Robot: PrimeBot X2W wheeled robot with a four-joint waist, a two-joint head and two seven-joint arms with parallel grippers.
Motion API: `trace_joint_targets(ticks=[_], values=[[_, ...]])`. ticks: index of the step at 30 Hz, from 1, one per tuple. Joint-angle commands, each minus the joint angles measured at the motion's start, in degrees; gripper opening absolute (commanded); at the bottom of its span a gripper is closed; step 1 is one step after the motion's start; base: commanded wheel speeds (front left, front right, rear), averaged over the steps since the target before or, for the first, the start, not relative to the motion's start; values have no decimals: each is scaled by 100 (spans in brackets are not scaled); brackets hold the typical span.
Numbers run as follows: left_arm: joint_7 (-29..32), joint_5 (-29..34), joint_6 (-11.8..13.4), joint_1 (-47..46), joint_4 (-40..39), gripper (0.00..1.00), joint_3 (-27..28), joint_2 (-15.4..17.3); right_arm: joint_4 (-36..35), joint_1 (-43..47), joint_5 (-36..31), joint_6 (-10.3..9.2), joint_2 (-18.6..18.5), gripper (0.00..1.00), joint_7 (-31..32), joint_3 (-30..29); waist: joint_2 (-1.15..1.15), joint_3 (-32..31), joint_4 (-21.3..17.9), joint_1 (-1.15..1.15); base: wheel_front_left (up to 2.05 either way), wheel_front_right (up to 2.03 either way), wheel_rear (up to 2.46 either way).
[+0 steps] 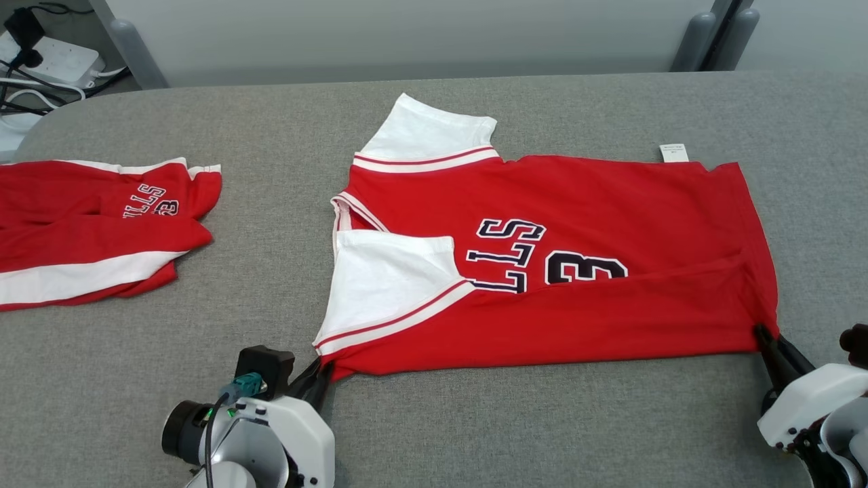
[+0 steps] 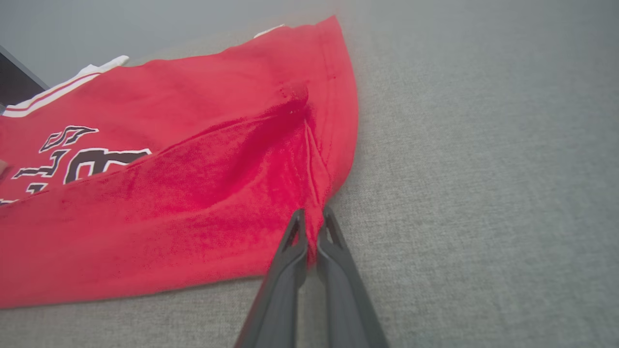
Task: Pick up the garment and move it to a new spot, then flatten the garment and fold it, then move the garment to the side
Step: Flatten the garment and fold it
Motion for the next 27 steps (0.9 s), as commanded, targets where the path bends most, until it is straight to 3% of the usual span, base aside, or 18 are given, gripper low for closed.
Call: trace_joint_targets(ticks=[1, 9, 14, 21, 27], values=[[130, -43, 89, 61, -355, 0, 211, 211, -175, 209, 97, 7, -254, 0, -101, 137, 0, -26, 3, 0, 0, 0, 0], [1026, -103, 391, 793, -2000, 0, 214, 628, -775, 642, 478, 7, -819, 0, -64, 492, 0, -70, 53, 0, 0, 0, 0], [1374, -190, 458, 1038, -2663, 0, 145, 693, -1109, 920, 709, 7, -1172, 0, -14, 573, 0, 20, 53, 0, 0, 0, 0], [1834, -267, 588, 1309, -3233, 0, 61, 784, -1395, 1178, 890, 7, -1487, 0, 89, 605, 0, 112, -58, 0, 0, 0, 0], [1974, -282, 604, 1324, -3159, 0, 54, 862, -1355, 1158, 852, 7, -1490, 0, 121, 610, 0, 141, -116, 0, 0, 0, 0]])
